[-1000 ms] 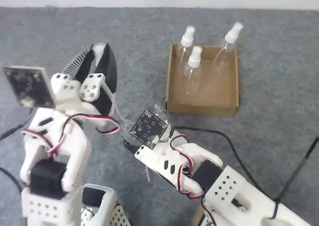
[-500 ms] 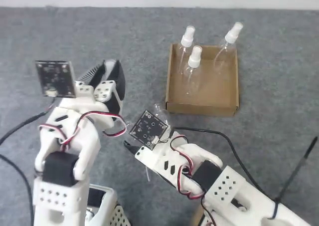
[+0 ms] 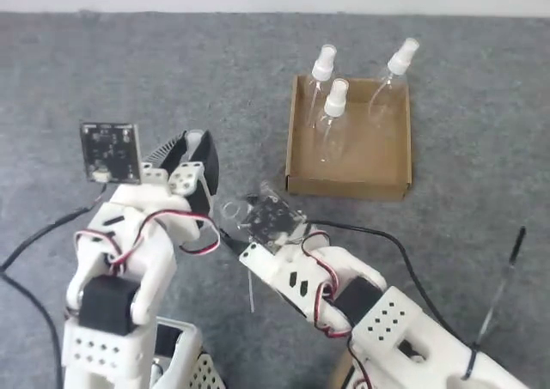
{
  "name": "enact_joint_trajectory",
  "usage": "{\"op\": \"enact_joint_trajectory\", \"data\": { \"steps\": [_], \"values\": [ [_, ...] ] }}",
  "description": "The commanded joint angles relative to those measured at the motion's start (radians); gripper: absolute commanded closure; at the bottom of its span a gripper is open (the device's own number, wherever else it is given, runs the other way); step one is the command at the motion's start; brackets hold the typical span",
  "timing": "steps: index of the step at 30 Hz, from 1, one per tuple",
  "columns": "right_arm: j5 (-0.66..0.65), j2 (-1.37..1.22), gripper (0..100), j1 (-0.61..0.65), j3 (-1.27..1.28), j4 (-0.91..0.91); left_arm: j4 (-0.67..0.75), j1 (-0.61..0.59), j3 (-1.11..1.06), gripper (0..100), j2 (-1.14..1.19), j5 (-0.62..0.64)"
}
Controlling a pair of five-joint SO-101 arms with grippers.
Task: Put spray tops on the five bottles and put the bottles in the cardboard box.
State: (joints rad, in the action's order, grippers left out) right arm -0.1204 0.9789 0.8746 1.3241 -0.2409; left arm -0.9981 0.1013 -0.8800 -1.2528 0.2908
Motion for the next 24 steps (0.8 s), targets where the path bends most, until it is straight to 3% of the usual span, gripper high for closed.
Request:
{"op": "enact_joint_trajectory", "data": {
  "steps": [1, 9, 14, 24],
  "values": [
    [0.012, 0.036, 99.3, -0.035, 0.023, 0.171, 0.04, 0.002, -0.031, 99, -0.051, -0.014],
    [0.015, 0.036, 99.3, -0.036, 0.031, 0.229, 0.083, 0.129, -0.09, 99, -0.058, -0.077],
    [0.186, 0.036, 99.3, -0.048, 0.029, 0.226, 0.077, 0.133, -0.088, 99, -0.06, -0.078],
    [0.196, 0.036, 99.3, -0.074, 0.029, 0.234, 0.075, 0.137, -0.104, 98, -0.054, -0.138]
  ]
}}
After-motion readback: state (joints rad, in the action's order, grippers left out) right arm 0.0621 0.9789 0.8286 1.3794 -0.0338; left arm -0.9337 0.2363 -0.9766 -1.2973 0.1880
